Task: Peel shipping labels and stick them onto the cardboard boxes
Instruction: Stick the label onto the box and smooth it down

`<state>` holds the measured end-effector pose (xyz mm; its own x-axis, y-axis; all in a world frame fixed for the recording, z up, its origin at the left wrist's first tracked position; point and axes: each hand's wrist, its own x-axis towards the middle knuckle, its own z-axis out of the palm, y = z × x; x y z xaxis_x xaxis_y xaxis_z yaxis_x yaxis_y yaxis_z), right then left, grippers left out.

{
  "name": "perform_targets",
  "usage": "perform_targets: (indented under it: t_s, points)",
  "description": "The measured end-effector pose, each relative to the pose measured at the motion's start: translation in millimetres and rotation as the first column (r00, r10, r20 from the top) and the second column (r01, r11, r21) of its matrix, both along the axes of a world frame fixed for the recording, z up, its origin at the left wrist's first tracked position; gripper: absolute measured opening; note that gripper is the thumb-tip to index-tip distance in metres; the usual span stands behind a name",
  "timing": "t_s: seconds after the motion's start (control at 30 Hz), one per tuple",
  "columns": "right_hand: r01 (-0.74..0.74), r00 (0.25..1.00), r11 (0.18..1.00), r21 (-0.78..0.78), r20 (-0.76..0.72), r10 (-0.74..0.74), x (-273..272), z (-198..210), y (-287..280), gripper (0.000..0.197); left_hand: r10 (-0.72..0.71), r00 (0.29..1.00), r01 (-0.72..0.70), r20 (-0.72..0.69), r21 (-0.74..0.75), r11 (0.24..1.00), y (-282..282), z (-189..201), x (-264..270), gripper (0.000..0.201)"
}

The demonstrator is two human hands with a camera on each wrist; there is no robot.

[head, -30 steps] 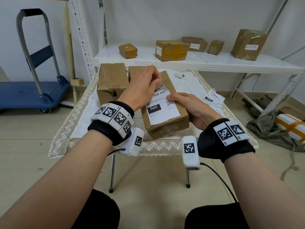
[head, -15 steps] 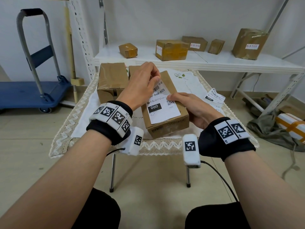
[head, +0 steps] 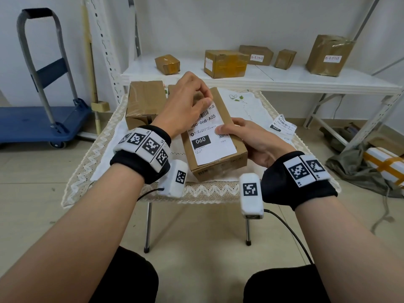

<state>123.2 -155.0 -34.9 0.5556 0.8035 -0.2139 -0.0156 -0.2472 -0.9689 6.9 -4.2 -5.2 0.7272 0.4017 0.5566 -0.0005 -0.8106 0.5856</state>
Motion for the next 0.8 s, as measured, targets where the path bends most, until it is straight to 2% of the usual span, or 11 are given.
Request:
perform_targets:
  t_s: [0.1, 0.2, 0.33, 0.57, 0.8]
  points:
    - [-0.016, 1.000, 1.000, -0.008, 0.000, 0.016, 0.3, 0.9, -1.0, 0.088, 0.014, 1.000, -0.013, -0.028, 0.044, 0.999, 0.0, 0.3, 3.3, 0.002]
    - [-0.029, 1.000, 0.999, -0.013, -0.010, 0.029, -0.2, 2.9, -2.1, 0.072, 0.049, 0.998, -0.046, -0.039, 0.056, 0.997, -2.4, 2.3, 3.2, 0.005]
    - [-0.029, 0.999, 1.000, -0.008, -0.029, 0.028, -1.1, 3.9, -0.7, 0.073, 0.061, 0.997, -0.058, -0.045, 0.066, 0.996, -6.2, 2.7, 3.0, 0.008]
    - [0.014, 1.000, 1.000, -0.007, -0.001, -0.014, -11.4, 13.5, -2.1, 0.044, 0.091, 0.994, -0.080, -0.056, 0.176, 0.981, -12.2, 4.9, 6.0, 0.007]
    - [0.116, 0.992, 0.992, 0.047, 0.038, -0.117, -14.3, 16.3, -0.4, 0.056, 0.103, 0.994, -0.092, -0.043, 0.198, 0.976, -14.5, 6.0, 8.5, 0.010]
